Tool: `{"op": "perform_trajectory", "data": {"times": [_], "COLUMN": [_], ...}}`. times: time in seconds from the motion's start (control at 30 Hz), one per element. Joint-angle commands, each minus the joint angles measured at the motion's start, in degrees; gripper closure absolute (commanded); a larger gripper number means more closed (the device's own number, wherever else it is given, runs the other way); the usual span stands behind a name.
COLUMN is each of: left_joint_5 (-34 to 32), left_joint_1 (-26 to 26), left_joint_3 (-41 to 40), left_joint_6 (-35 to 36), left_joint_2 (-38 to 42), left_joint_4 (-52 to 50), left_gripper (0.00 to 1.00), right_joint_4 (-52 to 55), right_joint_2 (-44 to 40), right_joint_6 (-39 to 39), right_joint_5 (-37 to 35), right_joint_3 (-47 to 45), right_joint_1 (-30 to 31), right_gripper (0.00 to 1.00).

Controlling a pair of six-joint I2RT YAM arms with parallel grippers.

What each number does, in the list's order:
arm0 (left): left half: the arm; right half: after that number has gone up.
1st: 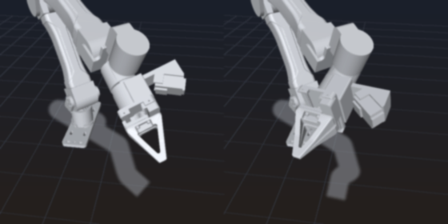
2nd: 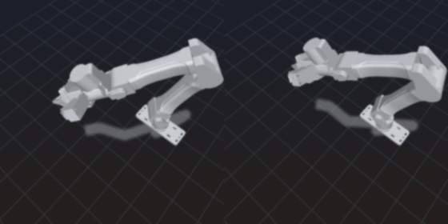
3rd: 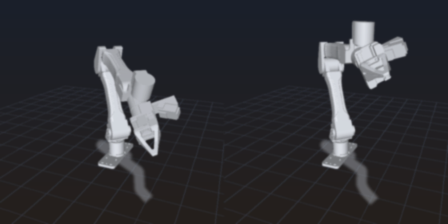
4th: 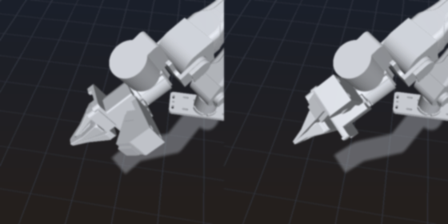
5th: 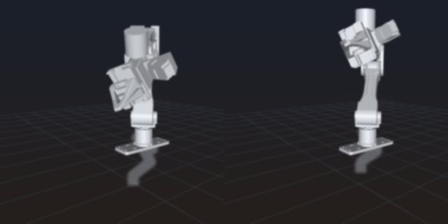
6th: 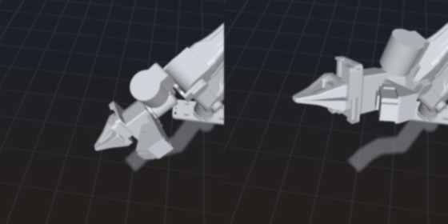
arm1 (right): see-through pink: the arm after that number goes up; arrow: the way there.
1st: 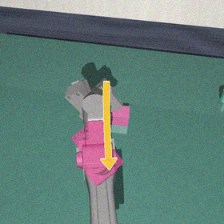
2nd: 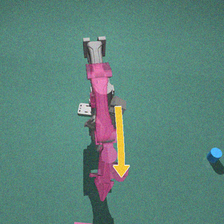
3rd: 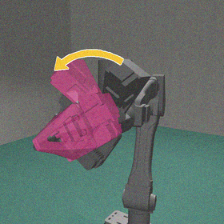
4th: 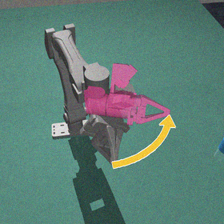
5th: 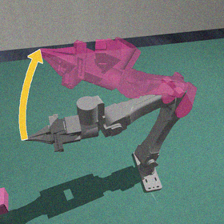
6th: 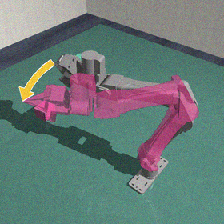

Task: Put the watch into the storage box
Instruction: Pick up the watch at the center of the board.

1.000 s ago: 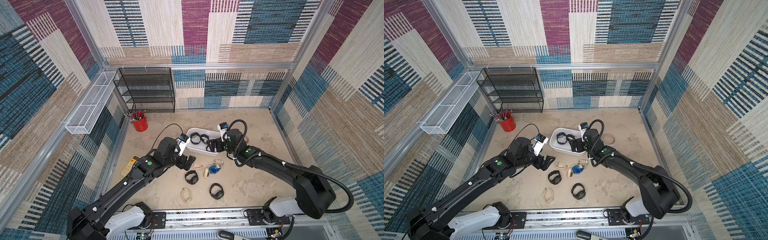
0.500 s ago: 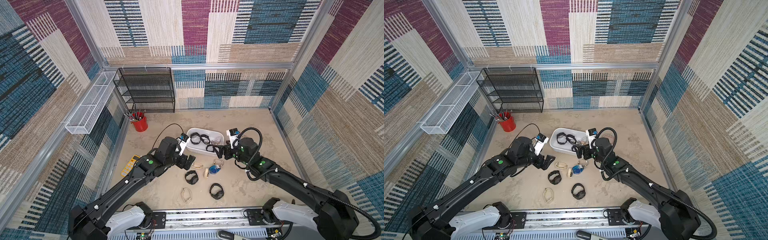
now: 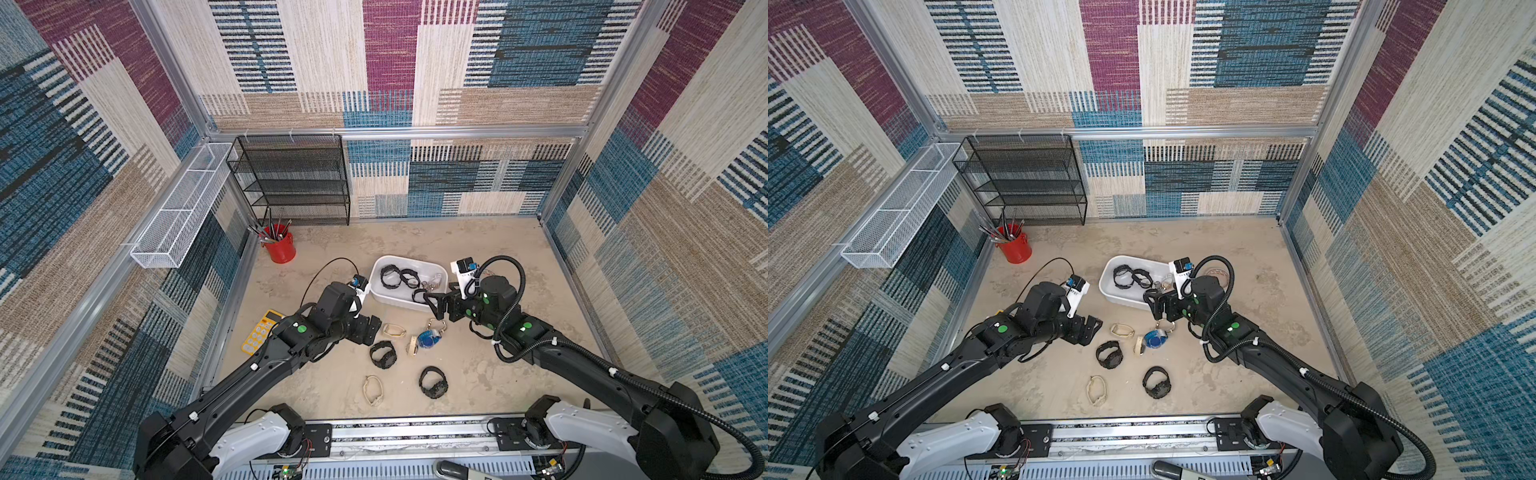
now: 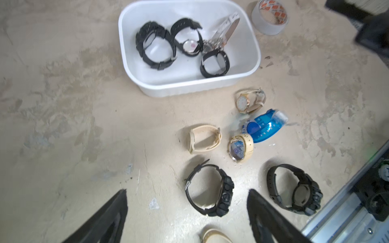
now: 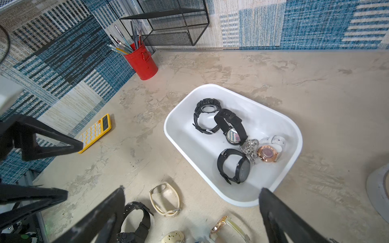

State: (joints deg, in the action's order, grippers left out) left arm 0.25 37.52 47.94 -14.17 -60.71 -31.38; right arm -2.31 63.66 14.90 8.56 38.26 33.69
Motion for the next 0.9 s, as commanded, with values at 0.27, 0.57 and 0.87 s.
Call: {"op": "perform_trajectory", "data": {"times": [0.27, 0.57, 0.87], "left_joint_5": [2.71, 5.52, 7.56], "left_joint_1": [0.01, 0.09, 0.23], "left_joint_3": [-6.2, -6.13, -6.89], "left_joint_6": [-11.78, -11.76, -11.75], "left_joint_2": [-4.67, -10.91, -16.09], "left_joint_4": [-0.05, 2.85, 6.4], "left_gripper": [0.24, 0.34, 0.41], "right_joint_4": [-2.22, -0.08, -0.44], "right_joint_2": [2.0, 1.43, 0.14], "right_joint_6": [-2.07, -4.01, -2.96], "right_joint_5": [5.15, -1.47, -2.32], "right_joint_3": [-0.07, -0.74, -4.31], "right_joint_1": [2.38, 11.66, 15.53], "right_gripper": [0.0, 0.0, 0.0]}}
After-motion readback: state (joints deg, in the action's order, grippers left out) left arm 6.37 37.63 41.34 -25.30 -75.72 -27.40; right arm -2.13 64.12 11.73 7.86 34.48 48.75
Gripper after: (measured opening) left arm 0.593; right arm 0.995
